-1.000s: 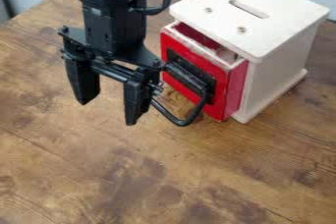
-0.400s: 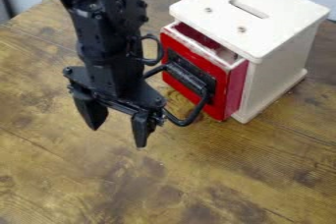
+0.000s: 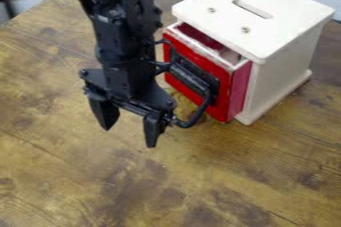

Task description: Close the drawer

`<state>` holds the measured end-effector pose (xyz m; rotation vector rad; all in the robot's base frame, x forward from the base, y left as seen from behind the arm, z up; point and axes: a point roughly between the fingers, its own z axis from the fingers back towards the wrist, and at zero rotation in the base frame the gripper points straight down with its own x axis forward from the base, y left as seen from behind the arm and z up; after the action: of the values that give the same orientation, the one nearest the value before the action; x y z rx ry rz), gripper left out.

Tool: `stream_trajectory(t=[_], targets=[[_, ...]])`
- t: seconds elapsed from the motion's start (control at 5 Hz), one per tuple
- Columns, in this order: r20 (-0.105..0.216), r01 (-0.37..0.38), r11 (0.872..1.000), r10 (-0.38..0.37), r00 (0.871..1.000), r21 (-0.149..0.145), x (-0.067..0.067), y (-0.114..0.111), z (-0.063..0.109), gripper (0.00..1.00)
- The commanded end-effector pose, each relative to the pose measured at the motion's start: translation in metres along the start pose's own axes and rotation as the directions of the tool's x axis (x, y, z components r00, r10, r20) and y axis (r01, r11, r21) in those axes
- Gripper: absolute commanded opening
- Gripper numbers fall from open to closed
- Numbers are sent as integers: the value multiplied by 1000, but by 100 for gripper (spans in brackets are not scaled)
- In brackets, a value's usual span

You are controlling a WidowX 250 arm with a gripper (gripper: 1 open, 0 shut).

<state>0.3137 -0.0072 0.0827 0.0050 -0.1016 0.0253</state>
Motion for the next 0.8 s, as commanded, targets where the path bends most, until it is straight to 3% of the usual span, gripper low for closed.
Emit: stream_trajectory(t=[0.0,0.6], targets=[[56,47,999,-47,997,-10,17,2,15,100],[44,-34,999,34,998,2,11,-7,10,100]])
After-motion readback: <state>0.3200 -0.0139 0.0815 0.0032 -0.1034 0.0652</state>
